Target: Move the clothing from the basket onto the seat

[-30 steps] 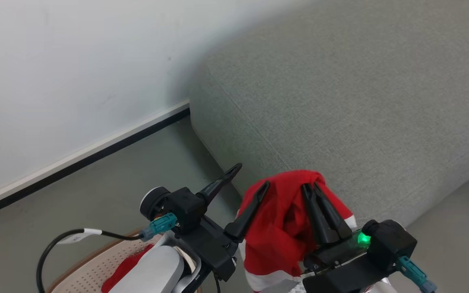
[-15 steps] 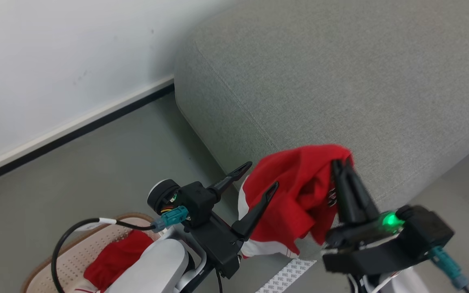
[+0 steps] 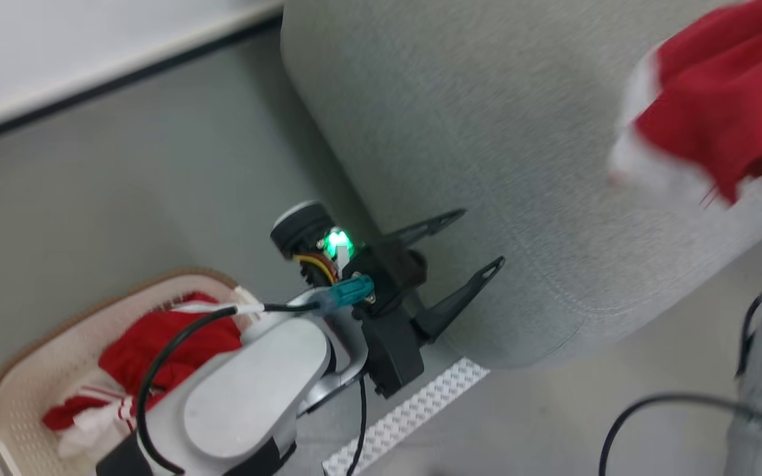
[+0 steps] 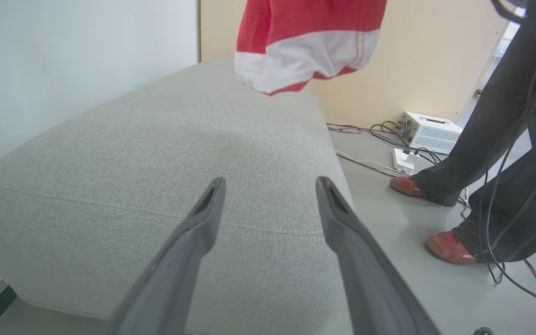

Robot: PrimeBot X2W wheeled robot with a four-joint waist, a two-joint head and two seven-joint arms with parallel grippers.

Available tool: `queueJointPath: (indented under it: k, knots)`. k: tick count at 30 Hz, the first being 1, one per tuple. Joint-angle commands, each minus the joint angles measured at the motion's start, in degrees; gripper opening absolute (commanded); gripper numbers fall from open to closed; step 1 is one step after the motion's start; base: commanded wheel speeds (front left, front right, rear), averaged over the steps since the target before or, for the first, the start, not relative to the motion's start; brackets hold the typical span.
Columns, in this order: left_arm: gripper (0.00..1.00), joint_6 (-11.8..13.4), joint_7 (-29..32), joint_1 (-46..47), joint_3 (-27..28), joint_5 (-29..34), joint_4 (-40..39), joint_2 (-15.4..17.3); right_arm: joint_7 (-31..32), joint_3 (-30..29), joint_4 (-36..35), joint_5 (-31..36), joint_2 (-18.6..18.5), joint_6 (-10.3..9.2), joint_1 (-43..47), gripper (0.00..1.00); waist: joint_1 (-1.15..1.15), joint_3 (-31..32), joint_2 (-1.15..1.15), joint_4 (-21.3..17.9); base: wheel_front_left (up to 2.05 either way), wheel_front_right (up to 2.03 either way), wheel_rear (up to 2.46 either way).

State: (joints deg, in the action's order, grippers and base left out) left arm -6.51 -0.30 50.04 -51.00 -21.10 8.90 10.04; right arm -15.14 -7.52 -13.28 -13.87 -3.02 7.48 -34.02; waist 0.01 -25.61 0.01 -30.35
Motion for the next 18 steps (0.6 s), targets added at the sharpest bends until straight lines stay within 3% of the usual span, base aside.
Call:
queueJointPath:
  k: [1, 10, 18]
  knots:
    - [1.0, -0.5, 0.8, 1.8, -0.8, 0.6, -0.3, 0.7, 0.0, -1.9, 1.1, -0.4, -0.5, 0.02, -3.0, 0.0, -0.01, -8.0, -0.01, 3.2, 0.0, 0.0, 0.0]
    - [1.0, -0.8, 4.5, 10.2, -4.5, 0.5, -2.7, 0.8, 0.0, -10.1, 9.8, 0.2, -8.9, 0.02, -18.3, 0.0, -0.01, -16.1, -0.01, 5.5, 0.0, 0.0, 0.0]
    - [1.0, -0.9, 6.6, 13.8, -5.1, 1.2, -5.4, 2.7, 0.0, -15.7, 16.6, 1.9, -12.3, 0.02, -25.3, 0.0, -0.01, -21.1, -0.01, 6.1, 0.0, 0.0, 0.0]
